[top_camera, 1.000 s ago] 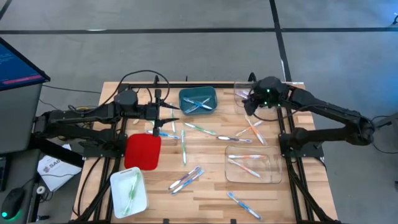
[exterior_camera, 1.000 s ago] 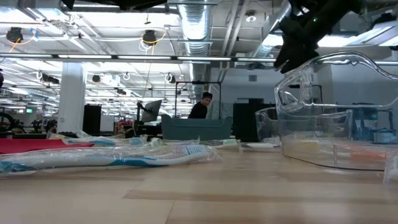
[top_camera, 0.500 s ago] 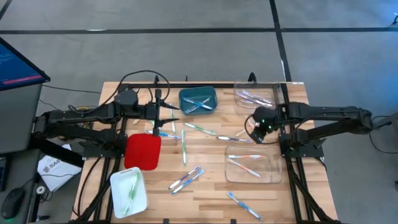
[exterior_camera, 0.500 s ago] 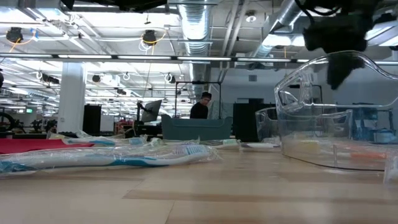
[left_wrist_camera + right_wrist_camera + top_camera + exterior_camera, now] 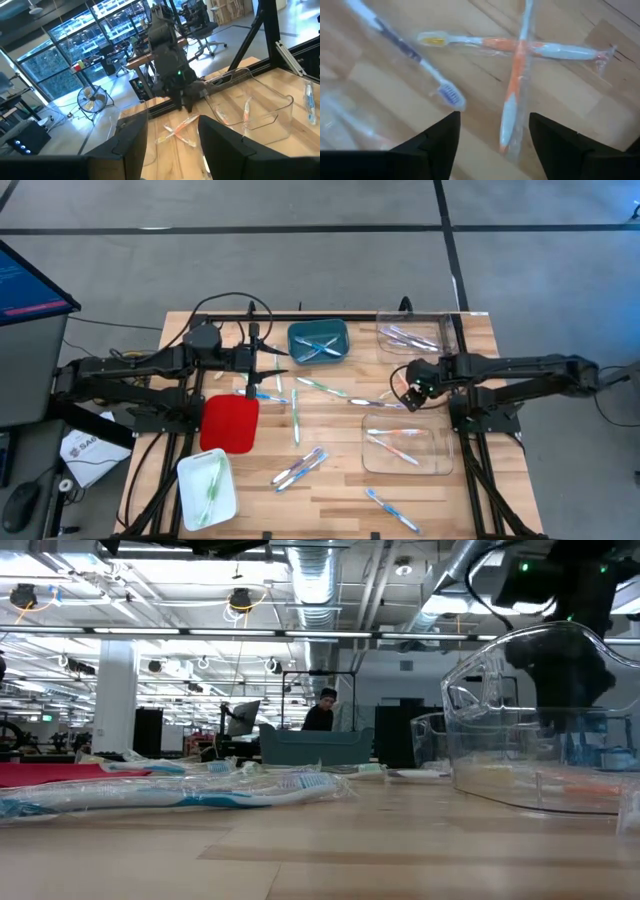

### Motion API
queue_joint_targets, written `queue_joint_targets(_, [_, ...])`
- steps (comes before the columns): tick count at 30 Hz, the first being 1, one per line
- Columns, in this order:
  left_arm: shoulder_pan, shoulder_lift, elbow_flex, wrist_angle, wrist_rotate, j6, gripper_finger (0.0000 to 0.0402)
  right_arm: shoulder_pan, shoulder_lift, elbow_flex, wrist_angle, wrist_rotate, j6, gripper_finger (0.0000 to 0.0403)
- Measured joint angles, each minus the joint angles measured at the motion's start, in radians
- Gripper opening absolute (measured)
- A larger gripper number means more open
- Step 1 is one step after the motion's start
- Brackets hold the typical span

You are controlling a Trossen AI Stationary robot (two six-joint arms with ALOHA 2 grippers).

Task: Pick & Place Toothbrushes
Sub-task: Put the orange toothbrush into the bottom transparent bin

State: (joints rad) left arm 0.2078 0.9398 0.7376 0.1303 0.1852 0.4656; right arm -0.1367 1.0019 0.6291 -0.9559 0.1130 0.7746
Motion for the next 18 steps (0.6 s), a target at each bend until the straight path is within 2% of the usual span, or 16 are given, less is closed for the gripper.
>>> queue_joint_targets(5, [0.0,0.0,0.0,0.0,0.0,0.0,0.0173,-0.061,0.0,-0.053,0.054,-0.003,-0.039,0.0245])
queue_joint_targets(18, [0.0,0.0,0.0,0.0,0.0,0.0,0.0173,-0.128,0.009,-0.177,0.181,-0.002,-0.083,0.0245])
